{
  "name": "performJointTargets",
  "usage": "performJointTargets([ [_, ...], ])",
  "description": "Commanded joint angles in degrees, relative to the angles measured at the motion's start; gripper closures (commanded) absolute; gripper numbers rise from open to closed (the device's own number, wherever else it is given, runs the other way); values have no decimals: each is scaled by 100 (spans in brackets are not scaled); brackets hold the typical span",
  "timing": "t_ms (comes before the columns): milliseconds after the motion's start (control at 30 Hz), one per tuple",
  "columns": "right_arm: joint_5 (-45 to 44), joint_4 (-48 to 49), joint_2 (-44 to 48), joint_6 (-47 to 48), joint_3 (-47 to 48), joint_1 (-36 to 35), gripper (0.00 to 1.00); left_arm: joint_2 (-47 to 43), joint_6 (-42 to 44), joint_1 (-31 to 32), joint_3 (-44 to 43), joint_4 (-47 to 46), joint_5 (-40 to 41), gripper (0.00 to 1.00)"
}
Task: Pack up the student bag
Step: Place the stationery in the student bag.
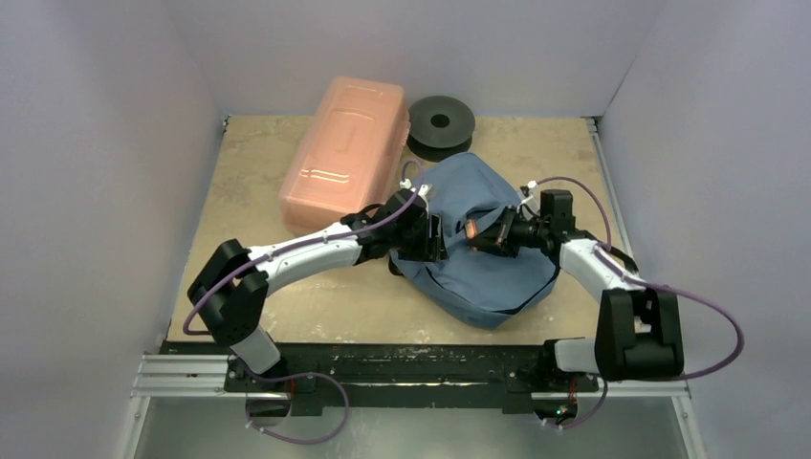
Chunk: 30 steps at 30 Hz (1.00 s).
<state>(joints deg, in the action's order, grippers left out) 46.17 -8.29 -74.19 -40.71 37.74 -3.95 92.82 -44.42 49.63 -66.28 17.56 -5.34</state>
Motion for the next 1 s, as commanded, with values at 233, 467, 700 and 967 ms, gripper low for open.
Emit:
performJointTargets([
  [233, -914, 944, -1073, 42, 1168, 148, 76, 162, -269, 142, 541, -748, 9, 44],
  [467, -1406, 2, -521, 846, 1103, 93, 38, -165, -383, 157, 738, -876, -28, 44],
  [700, -1797, -540, -244, 1393, 1176, 62, 55, -482, -427, 157, 833, -920, -149, 42],
  [967, -1938, 800, -1062, 836, 1458, -996, 97, -773, -474, 156, 1017, -903, -201, 42],
])
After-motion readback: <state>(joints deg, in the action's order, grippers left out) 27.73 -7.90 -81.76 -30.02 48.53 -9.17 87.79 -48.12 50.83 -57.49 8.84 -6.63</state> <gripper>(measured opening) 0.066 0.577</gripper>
